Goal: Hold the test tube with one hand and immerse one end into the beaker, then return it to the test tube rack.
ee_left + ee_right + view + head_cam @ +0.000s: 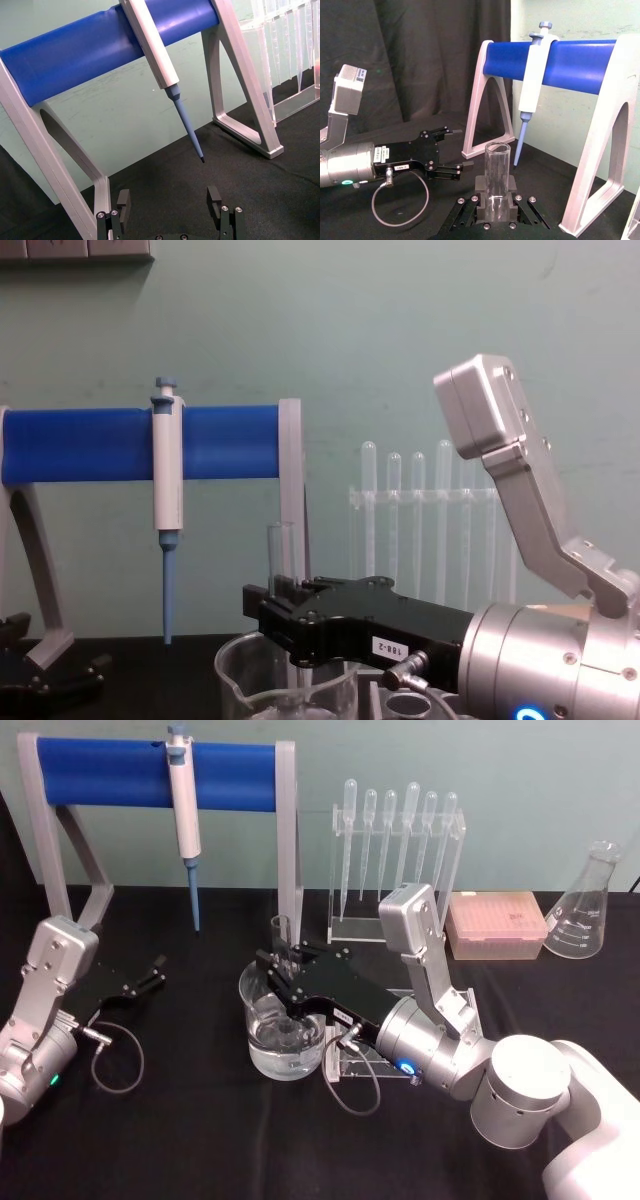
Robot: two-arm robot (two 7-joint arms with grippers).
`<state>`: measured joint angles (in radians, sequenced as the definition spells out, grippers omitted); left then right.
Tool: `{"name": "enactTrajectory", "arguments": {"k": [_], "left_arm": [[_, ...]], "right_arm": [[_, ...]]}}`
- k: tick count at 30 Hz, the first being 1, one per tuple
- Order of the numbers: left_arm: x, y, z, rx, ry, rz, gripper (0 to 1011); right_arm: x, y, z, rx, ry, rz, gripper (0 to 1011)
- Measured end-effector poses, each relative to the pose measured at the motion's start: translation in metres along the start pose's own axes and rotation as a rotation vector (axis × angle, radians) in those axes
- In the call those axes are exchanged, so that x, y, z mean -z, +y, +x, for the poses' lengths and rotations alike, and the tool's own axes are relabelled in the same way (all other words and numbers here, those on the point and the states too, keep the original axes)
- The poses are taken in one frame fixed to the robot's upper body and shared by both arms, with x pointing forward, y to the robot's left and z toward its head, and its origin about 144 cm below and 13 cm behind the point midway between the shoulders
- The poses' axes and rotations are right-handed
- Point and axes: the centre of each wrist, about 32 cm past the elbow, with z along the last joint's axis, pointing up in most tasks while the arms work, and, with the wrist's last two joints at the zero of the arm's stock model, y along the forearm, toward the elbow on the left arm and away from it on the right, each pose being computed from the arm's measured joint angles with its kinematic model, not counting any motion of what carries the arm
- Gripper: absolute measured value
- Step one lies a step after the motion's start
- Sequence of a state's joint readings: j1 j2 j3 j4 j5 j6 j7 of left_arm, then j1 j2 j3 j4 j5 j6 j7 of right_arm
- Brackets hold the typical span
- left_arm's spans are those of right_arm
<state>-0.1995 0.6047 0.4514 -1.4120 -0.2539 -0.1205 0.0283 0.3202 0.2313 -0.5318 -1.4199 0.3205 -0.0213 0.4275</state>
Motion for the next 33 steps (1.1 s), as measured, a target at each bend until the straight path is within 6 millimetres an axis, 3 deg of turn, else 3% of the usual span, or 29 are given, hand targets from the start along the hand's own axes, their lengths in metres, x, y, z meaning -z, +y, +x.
{"name": "enactTrajectory", "arguments": {"k": [33], "left_arm": [[0.0000,0.0000,0.0000,0.000,0.000,0.000,1000]], "right_arm": [[0.0000,0.0000,0.0000,0.000,0.000,0.000,226]]}}
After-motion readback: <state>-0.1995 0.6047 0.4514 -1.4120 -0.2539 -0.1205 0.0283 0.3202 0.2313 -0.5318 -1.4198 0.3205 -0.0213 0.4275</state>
